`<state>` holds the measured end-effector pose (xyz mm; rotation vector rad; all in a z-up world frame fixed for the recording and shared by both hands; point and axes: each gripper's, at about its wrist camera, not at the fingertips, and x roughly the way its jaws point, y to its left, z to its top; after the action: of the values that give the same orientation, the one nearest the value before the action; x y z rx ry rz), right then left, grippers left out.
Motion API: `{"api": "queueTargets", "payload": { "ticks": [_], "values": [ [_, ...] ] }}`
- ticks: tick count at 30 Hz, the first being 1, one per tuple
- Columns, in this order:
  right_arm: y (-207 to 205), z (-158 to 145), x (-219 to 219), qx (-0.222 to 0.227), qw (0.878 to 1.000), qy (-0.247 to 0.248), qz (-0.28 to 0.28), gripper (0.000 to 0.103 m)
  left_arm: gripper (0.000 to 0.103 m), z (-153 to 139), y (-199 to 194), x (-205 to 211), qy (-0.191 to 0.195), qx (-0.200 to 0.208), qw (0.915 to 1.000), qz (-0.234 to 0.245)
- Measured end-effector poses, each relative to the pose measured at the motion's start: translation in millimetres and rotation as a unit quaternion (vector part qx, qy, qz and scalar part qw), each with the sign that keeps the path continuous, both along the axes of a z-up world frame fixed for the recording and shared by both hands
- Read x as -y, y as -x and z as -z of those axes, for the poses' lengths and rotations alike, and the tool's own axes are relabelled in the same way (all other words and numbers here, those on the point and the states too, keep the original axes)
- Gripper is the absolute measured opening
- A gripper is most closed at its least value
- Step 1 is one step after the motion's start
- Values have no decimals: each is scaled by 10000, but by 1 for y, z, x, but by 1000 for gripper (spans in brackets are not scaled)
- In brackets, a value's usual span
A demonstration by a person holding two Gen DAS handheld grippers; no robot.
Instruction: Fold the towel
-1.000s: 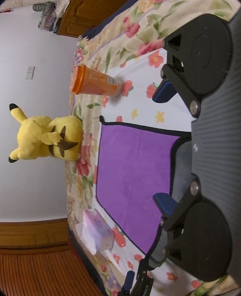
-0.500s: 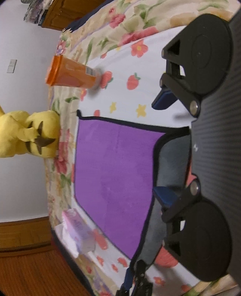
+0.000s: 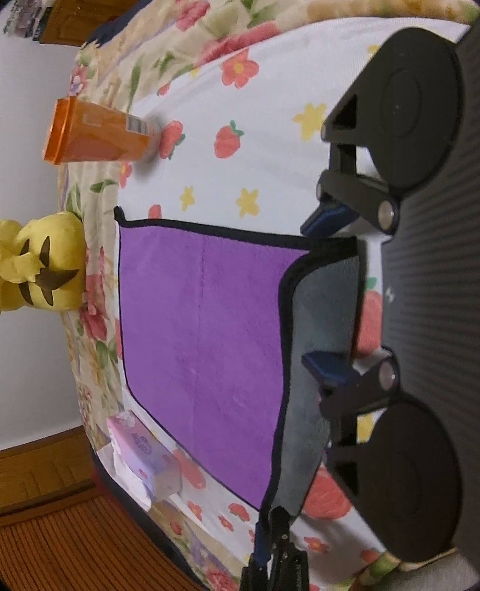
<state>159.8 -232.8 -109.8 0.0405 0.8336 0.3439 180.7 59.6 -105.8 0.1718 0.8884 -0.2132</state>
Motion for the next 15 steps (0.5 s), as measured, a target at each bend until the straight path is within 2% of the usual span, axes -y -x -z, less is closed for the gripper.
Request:
{"api": "queueTargets", "payload": {
  "ticks": [2,15],
  "values": [
    [-1,0,1,-33,10000,-53,-30,56,32,0,-1,-1,3,7,10000,-31],
    [-5,-2,8,-56,10000,-39,-47,21,17,-1,0,-3,51,20,10000,-22]
  ]
}}
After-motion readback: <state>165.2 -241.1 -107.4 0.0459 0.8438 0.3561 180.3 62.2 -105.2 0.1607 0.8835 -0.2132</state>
